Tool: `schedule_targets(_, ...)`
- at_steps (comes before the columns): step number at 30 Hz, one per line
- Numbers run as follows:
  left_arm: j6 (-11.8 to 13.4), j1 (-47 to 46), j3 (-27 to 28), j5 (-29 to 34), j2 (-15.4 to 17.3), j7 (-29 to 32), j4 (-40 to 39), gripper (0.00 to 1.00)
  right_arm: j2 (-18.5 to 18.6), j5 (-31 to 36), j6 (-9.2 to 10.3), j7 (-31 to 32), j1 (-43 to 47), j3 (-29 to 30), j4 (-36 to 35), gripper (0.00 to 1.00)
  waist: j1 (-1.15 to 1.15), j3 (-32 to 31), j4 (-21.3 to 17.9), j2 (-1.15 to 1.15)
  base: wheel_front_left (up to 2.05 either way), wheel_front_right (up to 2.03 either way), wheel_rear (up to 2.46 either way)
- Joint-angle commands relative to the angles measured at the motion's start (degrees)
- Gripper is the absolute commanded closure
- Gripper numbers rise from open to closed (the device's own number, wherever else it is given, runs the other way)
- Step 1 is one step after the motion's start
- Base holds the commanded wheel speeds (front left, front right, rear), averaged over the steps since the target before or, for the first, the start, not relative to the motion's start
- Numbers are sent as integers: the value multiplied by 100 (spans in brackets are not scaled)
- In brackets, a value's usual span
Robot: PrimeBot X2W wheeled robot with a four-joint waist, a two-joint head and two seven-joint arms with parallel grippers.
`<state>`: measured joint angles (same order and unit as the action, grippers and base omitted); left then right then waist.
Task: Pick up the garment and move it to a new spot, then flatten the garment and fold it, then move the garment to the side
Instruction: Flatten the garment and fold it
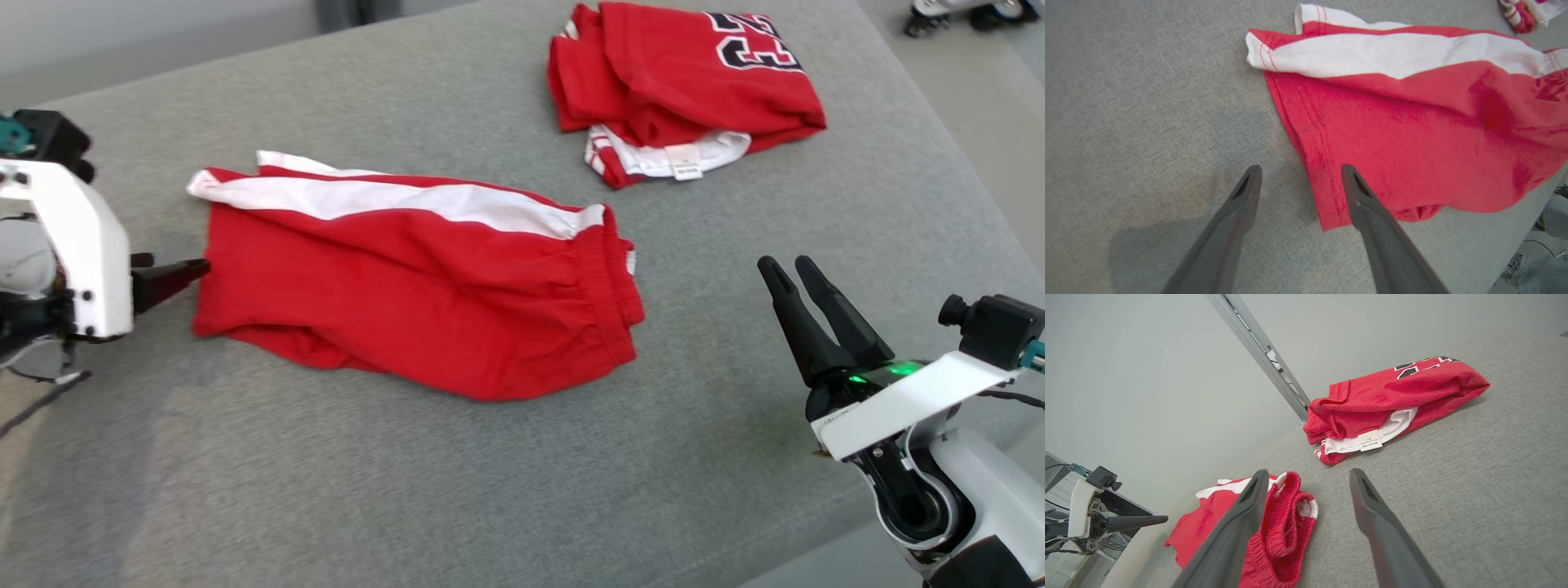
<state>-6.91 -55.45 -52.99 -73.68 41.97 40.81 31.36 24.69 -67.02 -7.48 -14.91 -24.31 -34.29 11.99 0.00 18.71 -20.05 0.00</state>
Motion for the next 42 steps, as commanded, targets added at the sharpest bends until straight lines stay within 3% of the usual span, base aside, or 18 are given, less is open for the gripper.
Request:
schedule_targets(1,49,12,69,-109,48,75,83,0,-22,91,-2,-30,14,67,-91,0,0,184,-216,0,0,0,0)
schedule_targets(9,37,80,266,-569,54,325,311,0,-168,268,-2,-14,125,240,-360,0,0,380,-589,0,0,0,0)
schedule_targets(18,-24,67,317,-1017,-94,785,12,0,-274,348,-2,126,256,416,-358,0,0,360,-670,0,0,0,0)
schedule_targets(19,-31,76,307,-1040,-89,826,-31,5,-285,356,-2,128,258,428,-362,0,0,359,-667,0,0,0,0)
schedule_targets(20,-36,78,302,-1041,-82,852,-65,24,-293,367,-2,149,266,442,-366,0,0,359,-663,0,0,0,0)
schedule_targets(21,-40,77,303,-1039,-83,864,-95,53,-299,381,-2,167,273,455,-367,0,0,358,-656,0,0,0,0)
schedule_targets(22,-44,77,317,-1043,-91,824,-131,100,-305,397,-2,174,279,473,-368,0,0,357,-644,0,0,0,0)
schedule_targets(27,-58,150,333,-1089,-113,761,-168,100,-298,466,-2,239,324,541,-341,0,0,246,-466,0,0,0,0)
schedule_targets(35,-52,455,221,-1116,-227,720,-157,100,-220,577,-3,439,387,672,-308,0,0,-243,133,0,0,0,0)
schedule_targets(42,164,949,182,-1300,-222,662,-243,100,-252,662,-2,679,578,776,-254,0,0,-744,572,0,0,0,0)
